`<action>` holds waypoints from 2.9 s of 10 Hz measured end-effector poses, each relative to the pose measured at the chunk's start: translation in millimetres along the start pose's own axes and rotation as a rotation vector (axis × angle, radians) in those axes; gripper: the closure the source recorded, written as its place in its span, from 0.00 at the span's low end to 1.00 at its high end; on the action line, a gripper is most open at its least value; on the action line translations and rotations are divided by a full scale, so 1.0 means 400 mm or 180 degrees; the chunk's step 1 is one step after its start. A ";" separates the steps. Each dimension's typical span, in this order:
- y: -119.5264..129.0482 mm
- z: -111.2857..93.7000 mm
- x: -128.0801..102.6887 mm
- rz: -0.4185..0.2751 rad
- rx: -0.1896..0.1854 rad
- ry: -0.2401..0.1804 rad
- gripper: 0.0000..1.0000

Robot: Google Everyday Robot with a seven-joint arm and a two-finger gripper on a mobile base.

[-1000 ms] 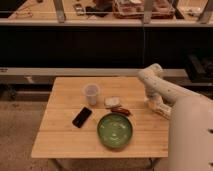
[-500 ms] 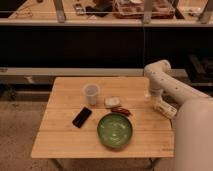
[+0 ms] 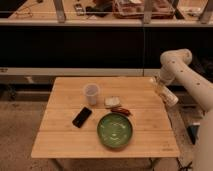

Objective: Stand the bottle upright

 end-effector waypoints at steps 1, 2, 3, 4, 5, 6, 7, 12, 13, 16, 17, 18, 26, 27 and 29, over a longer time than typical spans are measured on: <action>0.003 -0.034 0.016 0.0036 0.0015 0.0299 1.00; -0.001 -0.071 0.031 0.0104 0.0083 0.0680 1.00; -0.010 -0.091 0.036 0.0157 0.0166 0.0933 1.00; -0.025 -0.108 0.035 0.0219 0.0299 0.1223 1.00; -0.043 -0.114 0.027 0.0269 0.0470 0.1550 1.00; -0.050 -0.122 0.025 0.0282 0.0556 0.1769 1.00; -0.057 -0.124 0.019 0.0289 0.0654 0.2017 1.00; -0.064 -0.097 -0.046 0.0271 0.0874 0.2782 1.00; -0.066 -0.097 -0.049 0.0239 0.0871 0.2868 1.00; -0.072 -0.101 -0.054 0.0169 0.0847 0.3004 1.00; -0.072 -0.101 -0.052 0.0166 0.0849 0.3005 1.00; -0.073 -0.101 -0.049 0.0161 0.0853 0.3005 1.00; -0.079 -0.119 -0.033 0.0054 0.0786 0.3251 1.00; -0.079 -0.118 -0.034 0.0056 0.0787 0.3250 1.00; -0.078 -0.119 -0.034 0.0057 0.0784 0.3251 1.00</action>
